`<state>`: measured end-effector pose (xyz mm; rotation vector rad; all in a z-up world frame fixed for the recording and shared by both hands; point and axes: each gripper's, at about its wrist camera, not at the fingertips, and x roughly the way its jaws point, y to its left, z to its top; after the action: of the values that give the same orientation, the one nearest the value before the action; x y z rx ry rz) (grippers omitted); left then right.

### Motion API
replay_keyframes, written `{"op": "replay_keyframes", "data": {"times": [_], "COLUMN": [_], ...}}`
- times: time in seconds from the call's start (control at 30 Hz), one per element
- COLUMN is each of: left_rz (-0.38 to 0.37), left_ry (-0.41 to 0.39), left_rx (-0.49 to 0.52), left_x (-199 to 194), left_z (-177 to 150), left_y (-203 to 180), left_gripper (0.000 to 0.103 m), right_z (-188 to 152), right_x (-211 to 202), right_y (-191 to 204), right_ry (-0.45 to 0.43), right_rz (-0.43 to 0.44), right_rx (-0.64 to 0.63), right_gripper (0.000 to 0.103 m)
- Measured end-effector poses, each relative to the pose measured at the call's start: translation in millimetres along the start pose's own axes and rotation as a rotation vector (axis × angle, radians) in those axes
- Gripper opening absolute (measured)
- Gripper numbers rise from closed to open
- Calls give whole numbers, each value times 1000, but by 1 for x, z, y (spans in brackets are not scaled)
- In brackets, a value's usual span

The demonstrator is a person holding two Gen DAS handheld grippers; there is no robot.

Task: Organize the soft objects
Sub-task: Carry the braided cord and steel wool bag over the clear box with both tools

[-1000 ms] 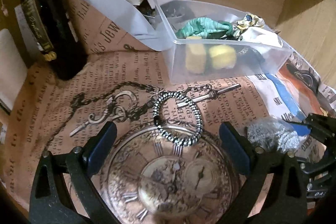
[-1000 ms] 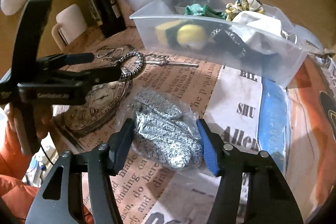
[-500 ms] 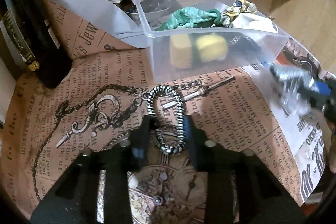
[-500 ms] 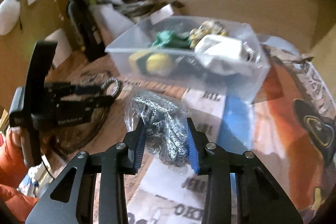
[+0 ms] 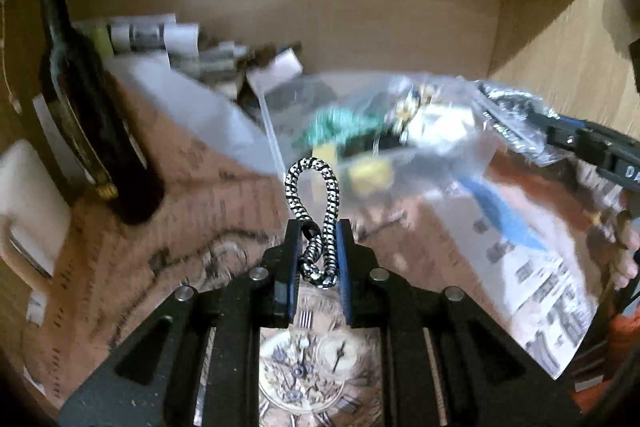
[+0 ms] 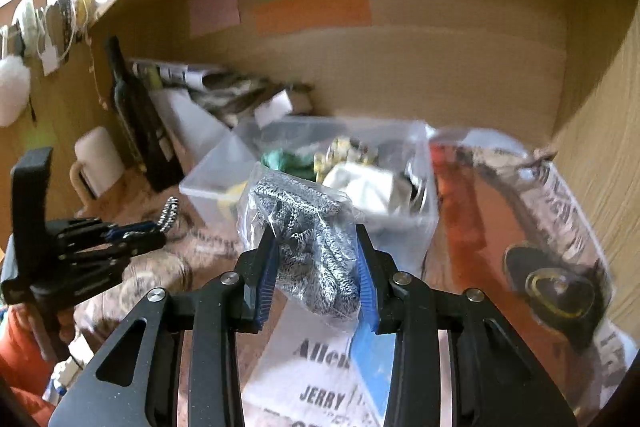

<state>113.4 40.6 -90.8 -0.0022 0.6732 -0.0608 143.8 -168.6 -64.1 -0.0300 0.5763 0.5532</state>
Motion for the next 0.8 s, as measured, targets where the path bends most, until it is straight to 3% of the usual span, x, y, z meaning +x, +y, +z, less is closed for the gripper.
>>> {"op": "replay_keyframes", "data": {"times": [0.2, 0.4, 0.57, 0.8], "left_rz": [-6, 1, -15, -33], "left_ry": [-79, -91, -47, 43], "left_rx": [-6, -2, -13, 14], "left_x": [-9, 4, 29, 70], "left_z": [33, 55, 58, 61], "left_y": [2, 3, 6, 5], "left_gripper": [16, 16, 16, 16], "right_z": [24, 44, 45, 33], "right_x": [-3, 11, 43, 95], "right_y": [6, 13, 18, 15], "right_ry": [-84, -118, -84, 34], "right_rz": [6, 20, 34, 15], "right_rx": [-28, -61, -56, -33], "right_gripper": [33, 33, 33, 33]}}
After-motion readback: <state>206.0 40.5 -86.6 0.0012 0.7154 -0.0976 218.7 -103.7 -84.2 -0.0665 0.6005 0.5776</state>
